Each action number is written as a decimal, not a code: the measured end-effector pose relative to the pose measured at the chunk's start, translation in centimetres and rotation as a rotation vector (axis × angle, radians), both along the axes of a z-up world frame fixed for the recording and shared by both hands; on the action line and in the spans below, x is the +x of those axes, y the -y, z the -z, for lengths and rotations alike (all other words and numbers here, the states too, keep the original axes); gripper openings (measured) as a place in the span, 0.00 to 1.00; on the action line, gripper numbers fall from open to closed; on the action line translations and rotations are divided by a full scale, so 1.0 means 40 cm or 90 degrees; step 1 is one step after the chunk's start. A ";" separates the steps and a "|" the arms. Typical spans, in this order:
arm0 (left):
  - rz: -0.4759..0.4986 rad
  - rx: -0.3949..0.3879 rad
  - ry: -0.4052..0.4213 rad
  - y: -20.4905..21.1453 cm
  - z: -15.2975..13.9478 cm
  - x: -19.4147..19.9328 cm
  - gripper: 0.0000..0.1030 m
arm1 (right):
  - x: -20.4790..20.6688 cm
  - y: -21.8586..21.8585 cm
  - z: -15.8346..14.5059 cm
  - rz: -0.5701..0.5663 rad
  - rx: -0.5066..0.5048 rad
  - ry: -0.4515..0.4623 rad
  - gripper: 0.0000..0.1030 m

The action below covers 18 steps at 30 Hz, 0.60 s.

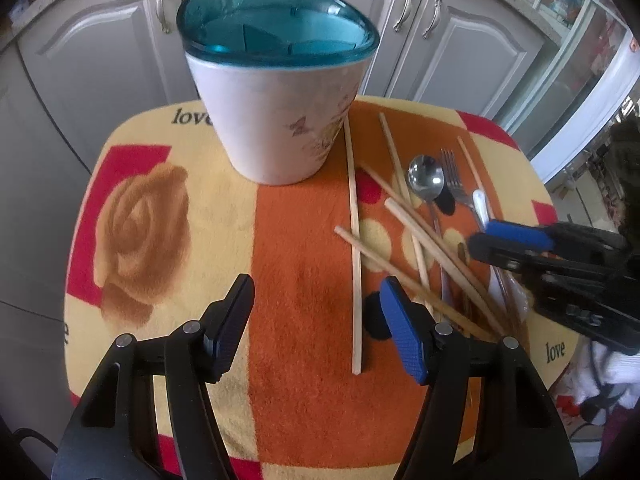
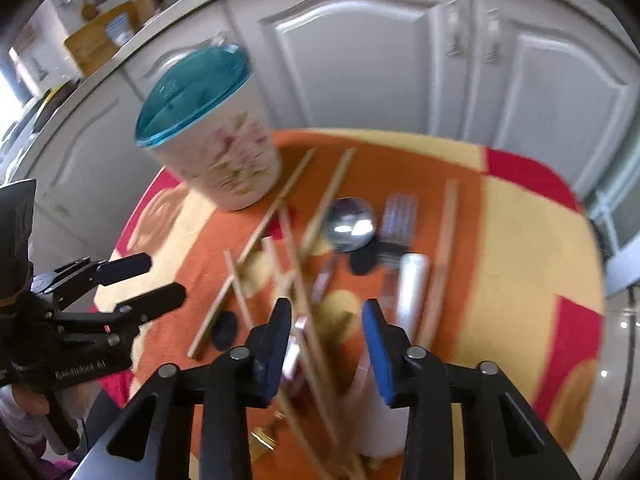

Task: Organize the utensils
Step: 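Grasp a wooden chopstick with the right gripper while the left gripper grasps another chopstick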

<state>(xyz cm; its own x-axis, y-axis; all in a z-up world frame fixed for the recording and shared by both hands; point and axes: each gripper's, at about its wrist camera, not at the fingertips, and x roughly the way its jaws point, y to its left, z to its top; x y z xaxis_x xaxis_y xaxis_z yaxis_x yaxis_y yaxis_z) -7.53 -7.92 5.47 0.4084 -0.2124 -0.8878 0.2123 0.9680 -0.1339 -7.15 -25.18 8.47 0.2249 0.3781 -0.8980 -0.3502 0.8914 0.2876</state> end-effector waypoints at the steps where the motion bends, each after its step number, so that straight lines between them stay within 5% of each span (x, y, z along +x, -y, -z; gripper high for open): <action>1: 0.004 -0.002 -0.006 0.001 0.005 -0.003 0.63 | 0.004 -0.023 0.014 -0.012 0.001 -0.006 0.24; 7: 0.033 0.011 -0.024 0.031 0.038 -0.008 0.62 | 0.019 -0.107 0.058 -0.076 -0.012 -0.022 0.21; 12: 0.039 0.019 -0.042 0.055 0.065 0.012 0.31 | 0.028 -0.152 0.103 -0.100 -0.033 -0.034 0.08; 18: 0.054 0.005 -0.051 0.061 0.076 0.019 0.05 | 0.038 -0.140 0.117 -0.074 -0.009 -0.034 0.05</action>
